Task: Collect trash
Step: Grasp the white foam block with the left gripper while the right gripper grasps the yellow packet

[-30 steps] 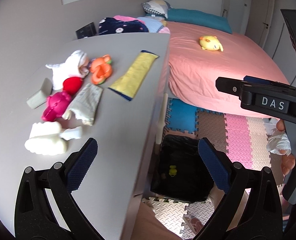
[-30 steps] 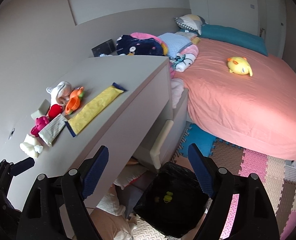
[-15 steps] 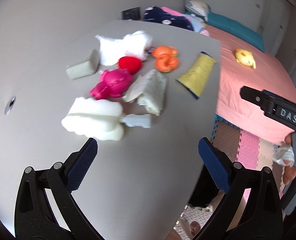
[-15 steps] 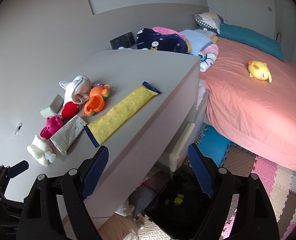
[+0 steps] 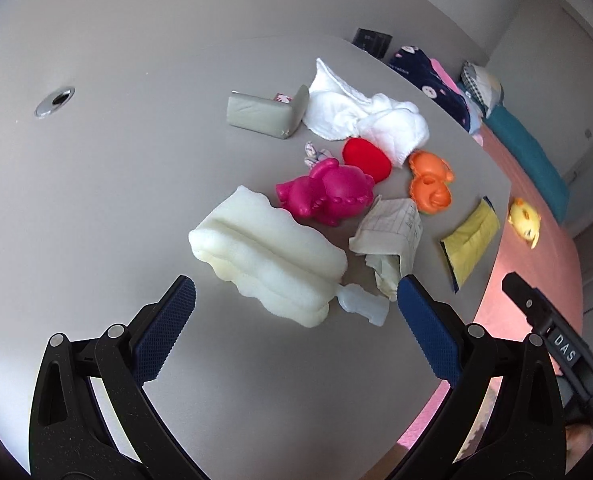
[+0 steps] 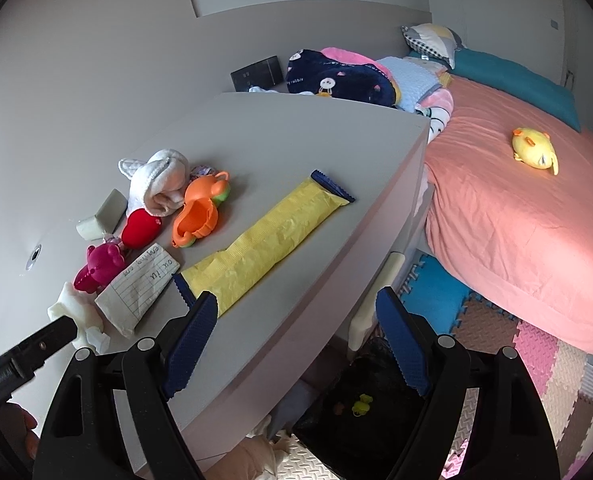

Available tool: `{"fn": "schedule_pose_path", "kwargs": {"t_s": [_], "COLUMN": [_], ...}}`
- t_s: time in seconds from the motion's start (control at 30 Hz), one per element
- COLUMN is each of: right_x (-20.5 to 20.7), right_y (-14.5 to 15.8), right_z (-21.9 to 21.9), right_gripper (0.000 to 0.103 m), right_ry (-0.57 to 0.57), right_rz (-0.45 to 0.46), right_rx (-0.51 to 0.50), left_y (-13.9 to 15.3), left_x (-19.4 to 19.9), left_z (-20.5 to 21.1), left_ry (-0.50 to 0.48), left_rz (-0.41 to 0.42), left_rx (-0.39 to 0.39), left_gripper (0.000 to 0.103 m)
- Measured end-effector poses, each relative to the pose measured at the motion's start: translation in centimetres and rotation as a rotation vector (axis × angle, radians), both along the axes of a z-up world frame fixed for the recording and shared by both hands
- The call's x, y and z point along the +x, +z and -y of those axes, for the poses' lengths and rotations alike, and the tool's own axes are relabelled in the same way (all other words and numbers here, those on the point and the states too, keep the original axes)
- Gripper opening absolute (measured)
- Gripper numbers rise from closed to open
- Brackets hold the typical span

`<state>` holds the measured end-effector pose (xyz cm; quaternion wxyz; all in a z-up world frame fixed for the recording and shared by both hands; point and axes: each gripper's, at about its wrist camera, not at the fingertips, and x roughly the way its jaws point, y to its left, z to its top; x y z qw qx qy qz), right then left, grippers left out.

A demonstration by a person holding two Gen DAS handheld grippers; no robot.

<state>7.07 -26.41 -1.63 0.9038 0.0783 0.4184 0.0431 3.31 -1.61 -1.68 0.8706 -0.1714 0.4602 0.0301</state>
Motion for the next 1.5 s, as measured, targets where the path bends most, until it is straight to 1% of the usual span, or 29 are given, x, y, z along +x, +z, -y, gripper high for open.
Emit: {"fn": "schedule_pose_path", "kwargs": {"t_s": [0.03,0.1,0.17,0.2,0.27,0.37,0.47,0.57,0.6,0.73,0.83,0.87,0.93,0.97,1.03,1.13,1.17,1.2,1.3,1.33,1.4,1.47,1.5], "right_x": [0.2,0.5,1.0,1.3,1.8,2.7,3.7,4.5,4.8,5.7,6.2,6.4,6.5,6.5,6.5,6.4,6.3,6.3,6.2,6.1,5.8,5.5,5.3], "right_y": [0.0,-0.2,-0.3,-0.4,-0.5,-0.6,-0.9,-1.4,-1.5,-2.0,-2.3,-2.3,-2.2,-2.2,-2.1,-2.1,-2.1,-2.0,-1.8,-1.7,-1.4,-1.1,-1.0], "right_z": [0.0,0.0,0.0,-0.1,-0.2,-0.7,-1.4,-1.9,-2.0,-2.6,-3.1,-3.2,-3.6,-3.7,-4.0,-3.8,-3.7,-3.4,-3.1,-3.1,-3.1,-3.1,-3.1], "right_gripper": [0.082,0.082,0.082,0.082,0.082,0.082,0.082,0.082,0.082,0.082,0.082,0.079,0.069,0.061,0.059,0.042,0.036,0.032,0.027,0.027,0.023,0.022,0.022], "right_ry": [0.0,-0.002,-0.005,-0.005,-0.006,-0.002,-0.004,-0.026,-0.033,-0.055,-0.061,-0.065,-0.057,-0.048,-0.034,-0.034,-0.031,-0.027,-0.022,-0.018,-0.013,-0.008,-0.006], "right_rz": [-0.001,-0.003,-0.008,-0.011,-0.015,-0.021,-0.033,-0.051,-0.056,-0.069,-0.076,-0.073,-0.067,-0.064,-0.067,-0.064,-0.063,-0.065,-0.064,-0.062,-0.054,-0.046,-0.042], "right_rx": [0.0,0.003,0.005,0.005,0.005,0.009,0.011,0.004,0.008,-0.012,-0.038,-0.046,-0.064,-0.069,-0.082,-0.072,-0.06,-0.038,-0.001,0.007,0.018,0.023,0.026], "left_y": [-0.2,-0.5,-0.8,-1.0,-0.9,-1.0,-1.0,-1.1,-1.2,-1.3,-1.3,-1.4,-1.4,-1.4,-1.5,-1.5,-1.4,-1.4,-1.4,-1.4,-1.4,-1.4,-1.3], "left_x": [0.2,0.6,1.1,1.3,1.6,2.2,2.6,3.2,3.4,3.7,3.7,3.7,3.7,3.6,3.7,3.6,3.6,3.7,3.7,3.7,3.5,3.4,3.4], "left_z": [-0.3,-0.6,-0.8,-0.9,-1.0,-1.4,-1.5,-1.3,-1.3,-1.3,-1.6,-1.6,-1.6,-1.5,-1.4,-1.4,-1.4,-1.5,-1.4,-1.4,-1.4,-1.5,-1.5], "left_ry": [0.021,0.044,0.058,0.065,0.081,0.088,0.071,0.018,0.0,-0.055,-0.079,-0.082,-0.09,-0.091,-0.091,-0.096,-0.1,-0.101,-0.096,-0.098,-0.105,-0.104,-0.108], "left_rz": [-0.007,-0.021,-0.035,-0.044,-0.032,-0.028,-0.015,-0.017,-0.017,-0.013,-0.01,-0.012,-0.014,-0.013,-0.011,-0.013,-0.016,-0.02,-0.023,-0.021,-0.007,0.002,0.005], "left_rx": [-0.025,-0.044,-0.052,-0.056,-0.042,-0.036,0.013,0.121,0.144,0.18,0.176,0.177,0.183,0.191,0.2,0.2,0.198,0.194,0.192,0.192,0.178,0.153,0.147], "left_gripper": [0.097,0.094,0.084,0.082,0.073,0.069,0.066,0.062,0.062,0.057,0.057,0.057,0.058,0.058,0.058,0.058,0.058,0.058,0.058,0.057,0.05,0.041,0.04]}}
